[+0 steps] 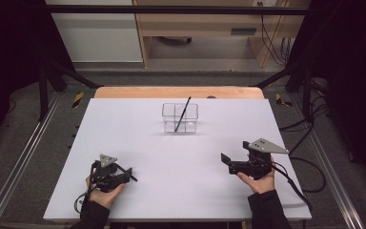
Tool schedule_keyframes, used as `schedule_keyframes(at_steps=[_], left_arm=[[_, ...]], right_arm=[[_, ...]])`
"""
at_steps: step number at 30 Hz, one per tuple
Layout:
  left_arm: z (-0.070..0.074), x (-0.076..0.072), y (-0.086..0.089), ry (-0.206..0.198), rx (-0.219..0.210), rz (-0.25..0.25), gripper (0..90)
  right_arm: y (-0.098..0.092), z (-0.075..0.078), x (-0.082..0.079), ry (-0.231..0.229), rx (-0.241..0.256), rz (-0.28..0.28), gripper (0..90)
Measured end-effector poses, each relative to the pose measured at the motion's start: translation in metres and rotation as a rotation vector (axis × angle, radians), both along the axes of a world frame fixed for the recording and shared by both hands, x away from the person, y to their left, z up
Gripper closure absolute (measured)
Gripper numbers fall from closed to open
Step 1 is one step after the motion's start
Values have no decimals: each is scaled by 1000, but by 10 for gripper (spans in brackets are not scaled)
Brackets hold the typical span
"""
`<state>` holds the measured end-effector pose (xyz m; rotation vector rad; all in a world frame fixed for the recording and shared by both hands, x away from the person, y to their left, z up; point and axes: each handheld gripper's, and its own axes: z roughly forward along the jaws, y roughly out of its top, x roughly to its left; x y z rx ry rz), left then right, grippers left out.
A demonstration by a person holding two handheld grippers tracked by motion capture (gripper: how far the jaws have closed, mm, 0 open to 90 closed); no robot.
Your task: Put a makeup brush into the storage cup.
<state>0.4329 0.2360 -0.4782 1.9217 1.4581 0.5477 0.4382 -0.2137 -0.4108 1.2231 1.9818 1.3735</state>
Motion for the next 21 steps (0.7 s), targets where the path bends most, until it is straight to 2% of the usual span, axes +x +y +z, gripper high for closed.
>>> schedule_keyframes(at_steps=[8,21], left_arm=[[1,0,-4,7,28,-13,432],[3,0,0,16,21,-41,572]], right_arm=[[0,0,0,3,-1,1,42],[0,0,0,4,-1,0,42]])
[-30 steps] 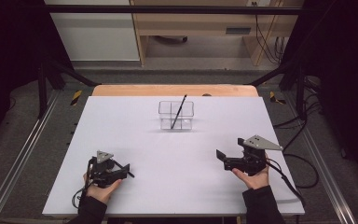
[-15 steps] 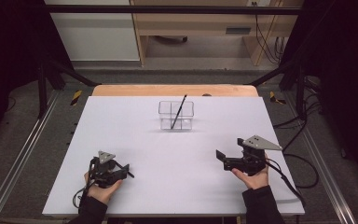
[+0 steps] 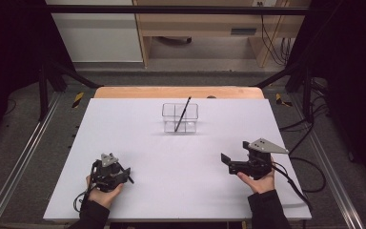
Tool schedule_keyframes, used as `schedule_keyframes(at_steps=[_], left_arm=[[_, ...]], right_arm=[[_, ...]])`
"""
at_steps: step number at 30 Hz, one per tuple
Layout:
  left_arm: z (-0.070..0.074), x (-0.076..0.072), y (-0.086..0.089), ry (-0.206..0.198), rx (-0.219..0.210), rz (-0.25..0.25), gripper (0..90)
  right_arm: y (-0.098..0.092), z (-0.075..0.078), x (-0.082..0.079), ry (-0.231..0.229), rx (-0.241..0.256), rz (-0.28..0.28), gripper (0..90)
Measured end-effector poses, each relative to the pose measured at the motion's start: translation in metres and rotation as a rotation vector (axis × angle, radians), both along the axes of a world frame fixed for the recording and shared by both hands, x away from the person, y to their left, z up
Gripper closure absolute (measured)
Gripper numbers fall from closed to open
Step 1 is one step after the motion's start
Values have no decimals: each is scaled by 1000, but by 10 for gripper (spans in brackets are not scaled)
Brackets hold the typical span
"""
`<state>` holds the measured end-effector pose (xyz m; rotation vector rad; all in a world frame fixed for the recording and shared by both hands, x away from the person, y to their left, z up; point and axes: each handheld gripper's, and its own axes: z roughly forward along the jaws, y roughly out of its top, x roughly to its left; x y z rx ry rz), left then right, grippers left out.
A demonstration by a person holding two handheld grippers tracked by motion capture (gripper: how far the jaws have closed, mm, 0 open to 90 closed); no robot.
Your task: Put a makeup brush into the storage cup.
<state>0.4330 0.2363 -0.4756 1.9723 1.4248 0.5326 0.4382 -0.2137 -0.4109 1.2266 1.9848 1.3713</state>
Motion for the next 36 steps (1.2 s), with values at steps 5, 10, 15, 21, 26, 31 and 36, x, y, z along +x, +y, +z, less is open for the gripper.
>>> schedule_keyframes(at_steps=[5,10,15,21,26,31,36], left_arm=[[1,0,3,10,-24,-25,631],[1,-1,5,21,-45,-54,685],[1,-1,6,28,-55,-72,715],[2,-1,8,36,-69,-90,750],[3,-3,8,36,-71,-99,784],[4,-2,6,32,-63,-93,786],[6,8,3,19,-58,-63,663]], right_arm=[[0,0,0,0,1,-1,43],[0,0,0,1,-1,0,42],[0,0,0,0,2,0,43],[0,0,0,1,2,0,42],[0,0,0,2,-1,0,43],[-1,0,0,1,2,1,43],[-1,0,0,3,4,1,44]])
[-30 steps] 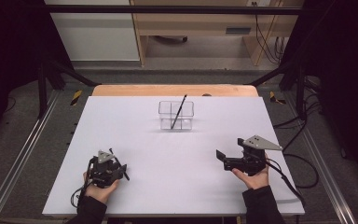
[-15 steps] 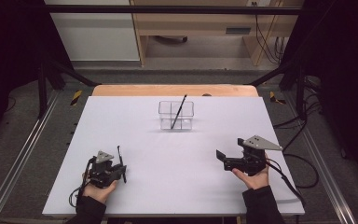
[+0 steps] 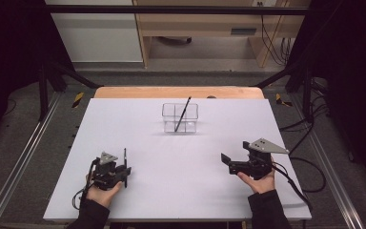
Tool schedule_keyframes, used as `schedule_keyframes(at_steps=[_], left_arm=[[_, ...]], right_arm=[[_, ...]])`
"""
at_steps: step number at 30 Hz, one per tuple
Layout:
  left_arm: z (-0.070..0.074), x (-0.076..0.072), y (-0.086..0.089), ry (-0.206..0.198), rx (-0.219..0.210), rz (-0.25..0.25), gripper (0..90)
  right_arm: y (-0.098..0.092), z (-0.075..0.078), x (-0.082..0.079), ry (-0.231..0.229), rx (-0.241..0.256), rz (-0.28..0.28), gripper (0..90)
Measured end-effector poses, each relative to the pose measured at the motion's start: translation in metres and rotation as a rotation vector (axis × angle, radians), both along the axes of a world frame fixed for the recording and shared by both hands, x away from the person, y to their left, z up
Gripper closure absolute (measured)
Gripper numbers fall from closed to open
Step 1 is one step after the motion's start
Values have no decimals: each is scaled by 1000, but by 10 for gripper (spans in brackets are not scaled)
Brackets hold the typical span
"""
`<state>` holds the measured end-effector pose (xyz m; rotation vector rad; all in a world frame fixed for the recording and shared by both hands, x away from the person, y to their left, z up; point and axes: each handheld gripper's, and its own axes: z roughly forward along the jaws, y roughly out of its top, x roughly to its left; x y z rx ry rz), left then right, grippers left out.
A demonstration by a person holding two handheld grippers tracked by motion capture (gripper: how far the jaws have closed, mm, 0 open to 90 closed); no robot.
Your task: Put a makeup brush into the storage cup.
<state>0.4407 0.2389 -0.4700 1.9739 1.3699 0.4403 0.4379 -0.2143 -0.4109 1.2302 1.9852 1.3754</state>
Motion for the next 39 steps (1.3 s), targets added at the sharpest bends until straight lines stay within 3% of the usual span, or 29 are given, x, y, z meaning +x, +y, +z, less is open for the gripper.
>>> schedule_keyframes(at_steps=[4,15,24,33,36,39], left_arm=[[-2,8,0,6,15,35,656],[-3,10,-1,11,40,40,747],[-2,7,-6,22,43,-47,824],[-1,6,-9,19,77,-126,828],[0,6,-9,21,74,-133,812],[3,6,-10,13,71,-137,733]], right_arm=[[0,0,0,0,1,0,44],[1,-1,1,2,-4,3,44],[1,-1,1,2,-3,4,44],[1,-2,1,3,-8,4,44],[2,-2,1,4,-6,4,44],[1,-2,1,4,-6,4,44]])
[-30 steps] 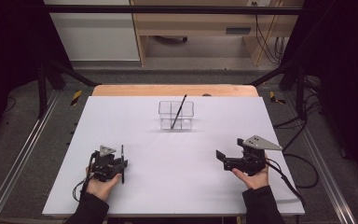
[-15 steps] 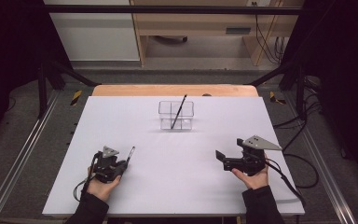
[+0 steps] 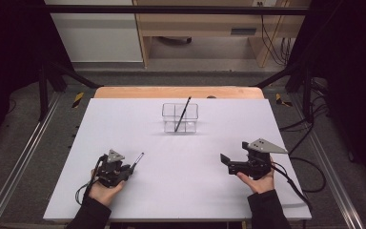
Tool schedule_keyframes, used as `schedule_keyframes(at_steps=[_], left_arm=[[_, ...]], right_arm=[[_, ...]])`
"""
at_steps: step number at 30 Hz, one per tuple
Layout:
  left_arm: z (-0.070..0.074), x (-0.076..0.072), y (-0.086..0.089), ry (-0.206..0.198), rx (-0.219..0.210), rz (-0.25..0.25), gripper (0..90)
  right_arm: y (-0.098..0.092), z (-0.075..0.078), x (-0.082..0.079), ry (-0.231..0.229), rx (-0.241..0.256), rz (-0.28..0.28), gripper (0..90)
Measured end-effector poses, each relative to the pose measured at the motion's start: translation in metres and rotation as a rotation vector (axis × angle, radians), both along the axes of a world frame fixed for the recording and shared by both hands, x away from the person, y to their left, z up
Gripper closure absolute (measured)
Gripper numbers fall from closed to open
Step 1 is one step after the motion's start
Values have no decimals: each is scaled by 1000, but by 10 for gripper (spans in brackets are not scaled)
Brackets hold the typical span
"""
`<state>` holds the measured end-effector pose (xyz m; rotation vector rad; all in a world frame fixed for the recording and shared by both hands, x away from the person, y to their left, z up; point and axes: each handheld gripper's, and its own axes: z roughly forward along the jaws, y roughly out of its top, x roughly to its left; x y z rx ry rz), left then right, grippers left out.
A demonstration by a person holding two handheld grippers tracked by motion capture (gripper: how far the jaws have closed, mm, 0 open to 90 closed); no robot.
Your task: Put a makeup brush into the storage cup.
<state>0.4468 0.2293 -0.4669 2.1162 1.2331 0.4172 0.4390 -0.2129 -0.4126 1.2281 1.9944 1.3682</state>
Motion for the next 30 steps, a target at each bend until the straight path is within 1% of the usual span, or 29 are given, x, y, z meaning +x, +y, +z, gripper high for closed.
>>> schedule_keyframes(at_steps=[2,4,5,9,10,13,15,18,20,22,30], left_arm=[[6,0,1,-8,10,-9,687],[13,3,2,-4,7,-21,646],[17,5,2,0,14,-25,631],[28,15,1,43,68,-61,567],[31,17,1,45,85,-69,565],[35,22,-1,64,113,-82,557],[36,24,-3,80,126,-91,557],[32,27,-8,119,152,-112,560],[29,29,-11,128,178,-120,578],[26,30,-14,148,194,-129,592],[19,32,-17,197,219,-147,686]], right_arm=[[0,0,0,-1,0,0,44],[-1,1,0,-2,-1,-2,44],[-1,2,0,1,2,-3,45],[-2,2,-1,-6,3,-2,46],[-3,2,0,-6,3,-3,46],[-2,2,0,-2,3,-2,47],[-2,2,0,1,1,2,46],[-2,2,0,4,4,2,47],[-2,2,0,2,2,2,46],[-2,2,0,3,4,2,46],[-2,2,0,2,3,2,46]])
